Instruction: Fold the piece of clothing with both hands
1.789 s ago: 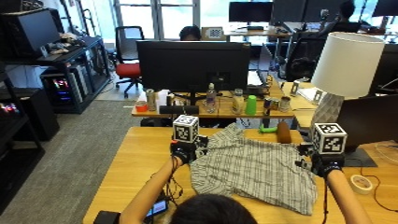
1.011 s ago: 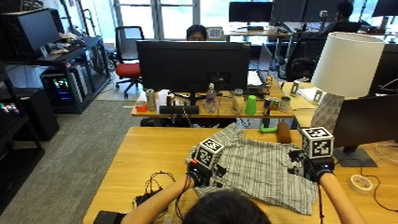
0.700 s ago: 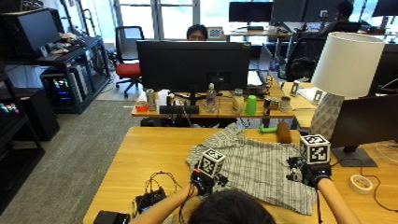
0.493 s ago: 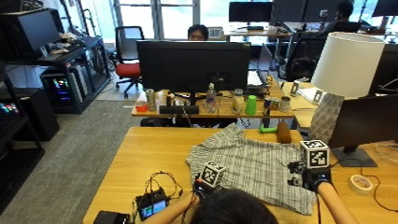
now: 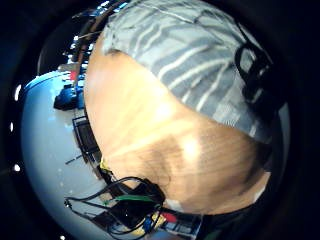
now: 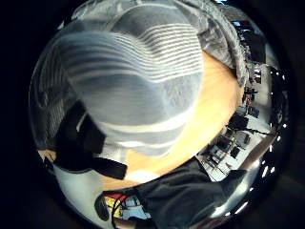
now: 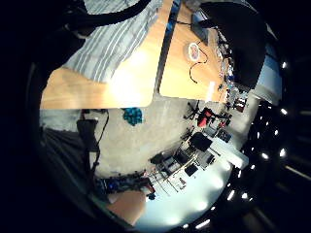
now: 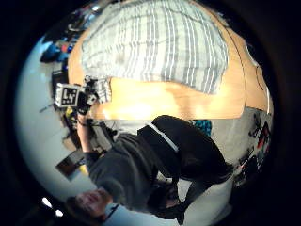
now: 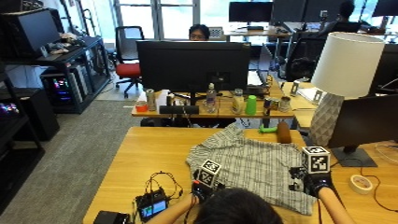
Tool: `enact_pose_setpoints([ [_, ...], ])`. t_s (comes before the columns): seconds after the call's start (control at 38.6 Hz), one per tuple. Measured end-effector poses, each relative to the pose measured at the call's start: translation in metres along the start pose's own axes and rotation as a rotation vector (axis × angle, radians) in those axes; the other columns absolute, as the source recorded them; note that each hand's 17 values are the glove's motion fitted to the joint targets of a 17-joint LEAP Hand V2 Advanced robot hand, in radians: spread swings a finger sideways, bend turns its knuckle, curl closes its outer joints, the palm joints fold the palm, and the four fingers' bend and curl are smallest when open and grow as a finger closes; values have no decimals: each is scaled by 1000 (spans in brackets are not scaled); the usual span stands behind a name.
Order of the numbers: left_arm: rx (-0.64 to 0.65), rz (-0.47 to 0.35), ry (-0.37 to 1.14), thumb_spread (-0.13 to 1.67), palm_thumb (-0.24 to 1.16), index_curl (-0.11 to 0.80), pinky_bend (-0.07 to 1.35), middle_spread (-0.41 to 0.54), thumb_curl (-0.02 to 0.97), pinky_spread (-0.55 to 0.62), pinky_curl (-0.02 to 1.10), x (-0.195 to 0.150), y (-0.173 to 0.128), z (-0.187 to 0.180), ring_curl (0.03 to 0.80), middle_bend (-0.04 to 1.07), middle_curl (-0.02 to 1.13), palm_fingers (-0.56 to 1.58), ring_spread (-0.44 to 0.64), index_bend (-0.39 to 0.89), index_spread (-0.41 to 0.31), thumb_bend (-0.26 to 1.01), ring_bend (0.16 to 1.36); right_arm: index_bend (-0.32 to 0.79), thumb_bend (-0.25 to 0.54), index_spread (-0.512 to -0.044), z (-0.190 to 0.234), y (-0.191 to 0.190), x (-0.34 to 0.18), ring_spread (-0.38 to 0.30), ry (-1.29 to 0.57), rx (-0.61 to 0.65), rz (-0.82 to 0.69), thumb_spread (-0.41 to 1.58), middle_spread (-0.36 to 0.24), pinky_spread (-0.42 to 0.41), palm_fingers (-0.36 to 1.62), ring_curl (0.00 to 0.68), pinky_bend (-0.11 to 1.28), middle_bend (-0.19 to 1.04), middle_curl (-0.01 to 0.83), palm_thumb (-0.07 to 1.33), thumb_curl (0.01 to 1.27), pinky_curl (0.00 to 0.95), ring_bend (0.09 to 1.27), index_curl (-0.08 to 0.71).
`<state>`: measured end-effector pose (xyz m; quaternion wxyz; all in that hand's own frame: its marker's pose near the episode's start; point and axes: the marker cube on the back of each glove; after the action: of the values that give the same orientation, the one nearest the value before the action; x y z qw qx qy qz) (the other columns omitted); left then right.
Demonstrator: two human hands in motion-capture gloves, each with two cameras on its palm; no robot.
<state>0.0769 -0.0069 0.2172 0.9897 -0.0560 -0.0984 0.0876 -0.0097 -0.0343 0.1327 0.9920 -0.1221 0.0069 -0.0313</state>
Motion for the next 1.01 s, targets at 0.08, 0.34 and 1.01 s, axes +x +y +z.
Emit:
enact_pose_setpoints([
  [0.08,72,20,-54,1054,368,273,689,-20,301,-176,336,2,1,-8,272,298,295,849,-68,230,-85,107,641,75,-21,-359,4,-3,2,-47,3,-9,7,1098,-56,90,266,351,777,301,360,340,223,353,726,70],
  [0.34,107,49,-189,1115,616,346,700,-227,330,-445,374,-6,-17,-16,332,331,388,1265,-303,215,-236,181,574,77,-22,-357,11,-1,2,-47,-17,-21,-8,1099,-51,91,276,351,763,297,369,339,226,350,715,82],
  [1.01,233,-52,-180,1128,751,454,635,-343,318,-515,380,-43,-96,-112,399,365,476,1312,-379,197,-321,75,538,88,-14,-353,57,-26,-14,-47,14,-67,-58,1127,-52,106,324,352,712,273,379,426,246,344,678,112],
])
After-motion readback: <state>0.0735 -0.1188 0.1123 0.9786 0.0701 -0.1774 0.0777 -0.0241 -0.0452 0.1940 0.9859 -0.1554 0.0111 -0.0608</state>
